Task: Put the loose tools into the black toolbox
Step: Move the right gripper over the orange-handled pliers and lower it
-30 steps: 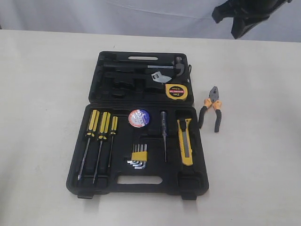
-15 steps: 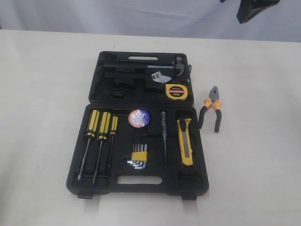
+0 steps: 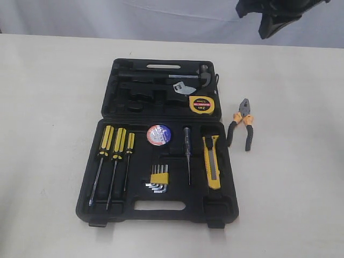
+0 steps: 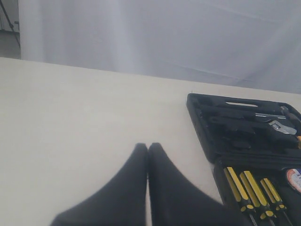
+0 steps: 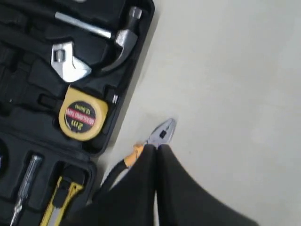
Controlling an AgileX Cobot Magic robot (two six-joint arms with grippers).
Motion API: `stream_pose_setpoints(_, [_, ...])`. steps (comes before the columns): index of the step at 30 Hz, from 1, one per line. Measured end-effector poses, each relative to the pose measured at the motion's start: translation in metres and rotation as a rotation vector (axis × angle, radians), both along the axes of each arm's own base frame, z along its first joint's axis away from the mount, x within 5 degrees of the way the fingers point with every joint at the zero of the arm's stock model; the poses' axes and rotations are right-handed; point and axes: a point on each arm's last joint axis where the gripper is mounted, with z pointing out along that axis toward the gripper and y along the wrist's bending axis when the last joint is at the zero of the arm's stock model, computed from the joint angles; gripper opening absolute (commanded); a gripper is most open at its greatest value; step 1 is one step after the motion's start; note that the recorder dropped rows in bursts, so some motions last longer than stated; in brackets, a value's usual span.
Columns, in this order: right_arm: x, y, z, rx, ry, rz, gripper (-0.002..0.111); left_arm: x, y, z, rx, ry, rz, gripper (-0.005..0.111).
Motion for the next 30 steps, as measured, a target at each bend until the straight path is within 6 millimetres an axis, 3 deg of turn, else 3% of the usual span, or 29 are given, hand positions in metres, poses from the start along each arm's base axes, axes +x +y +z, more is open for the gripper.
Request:
stream_pose_setpoints(11, [0.039,0.011,-0.034,0.129,-0.142,-0.077,-0.001,0.0,0.0,0.0,0.0,0.0,0.0,0.0])
stream_pose_setpoints(22, [0.048,0.011,-0.031,0.13,-0.254,-0.061,-0.001,0.0,0.0,0.0,0.0,0.0,0.0,0.0])
stream_pose_setpoints(26, [0.044,0.01,-0.034,0.038,-0.218,0.079,-0.001,0.0,0.0,0.0,0.0,0.0,0.0,0.0])
stream_pose_setpoints(30, [0.034,0.008,-0.04,-0.159,-0.117,0.481,-0.001,0.0,0.0,0.0,0.0,0.0,0.0,0.0])
